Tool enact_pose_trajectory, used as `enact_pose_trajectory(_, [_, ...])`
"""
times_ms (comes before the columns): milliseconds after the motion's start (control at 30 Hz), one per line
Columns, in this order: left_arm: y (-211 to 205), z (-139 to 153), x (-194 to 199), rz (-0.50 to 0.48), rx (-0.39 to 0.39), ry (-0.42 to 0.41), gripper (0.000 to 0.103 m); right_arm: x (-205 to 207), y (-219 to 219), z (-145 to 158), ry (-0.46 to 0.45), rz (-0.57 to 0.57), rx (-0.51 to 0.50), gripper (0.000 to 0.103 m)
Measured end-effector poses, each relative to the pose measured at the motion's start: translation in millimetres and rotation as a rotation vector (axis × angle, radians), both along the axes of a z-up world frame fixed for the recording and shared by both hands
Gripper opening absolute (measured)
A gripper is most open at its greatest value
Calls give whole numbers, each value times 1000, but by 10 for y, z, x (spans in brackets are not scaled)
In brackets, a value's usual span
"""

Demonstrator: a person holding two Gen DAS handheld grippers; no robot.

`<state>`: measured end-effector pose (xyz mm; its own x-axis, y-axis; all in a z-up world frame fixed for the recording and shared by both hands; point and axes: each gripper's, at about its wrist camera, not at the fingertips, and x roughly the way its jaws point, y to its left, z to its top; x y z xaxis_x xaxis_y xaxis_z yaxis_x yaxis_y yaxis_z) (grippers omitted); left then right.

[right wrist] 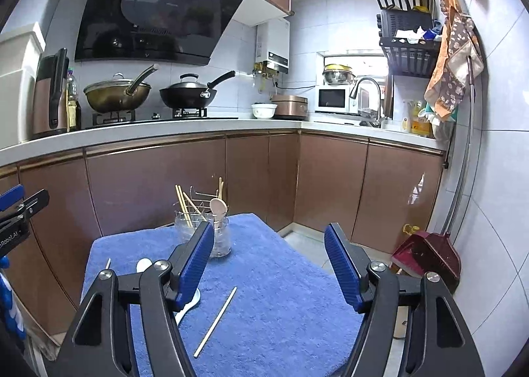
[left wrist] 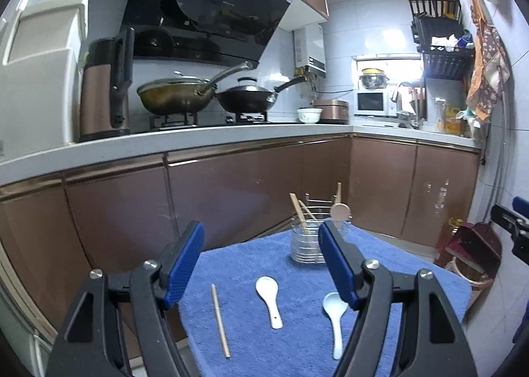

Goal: Organize utensils
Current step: 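Withdraw both open tools from the holder back over the remaining utensils, then grasp a wooden chopstick with the right gripper while the left grasps the white spoon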

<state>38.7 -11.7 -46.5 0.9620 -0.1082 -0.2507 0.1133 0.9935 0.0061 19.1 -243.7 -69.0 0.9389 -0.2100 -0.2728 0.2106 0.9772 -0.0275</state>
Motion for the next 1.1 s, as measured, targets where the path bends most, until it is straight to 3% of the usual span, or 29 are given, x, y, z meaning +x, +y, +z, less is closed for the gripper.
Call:
enact_pose_trajectory(167, [-18,-116,104,-29,-11,57,70,84,-53,-62,21,8,8,69])
enact_pose_trajectory(333, [35,-282,429,-41,-24,195,70,274,-148,-198,69,21,31,69])
enact_pose_trajectory(433, [137,-433,676,-70,-72,303,70,435,-222,-303,118,42,66,69])
enact_pose_trajectory(567, [286,-729,1029,-91,-141,458,70,773,-322,-573,244,99,135,67])
enact_pose_trajectory(767, [418,-1230,1655,-146,-215,686,69,1345,-409,-1099,447,206,289,46])
enact_pose_trajectory(900, [386,-1494,2084,-175,-226,790,67,1830,-470,-1480,599,271,415,30])
enact_pose_trajectory(1100, [345,-1839,2712,-184,-238,901,55,2462,-455,-2004,798,277,485,25])
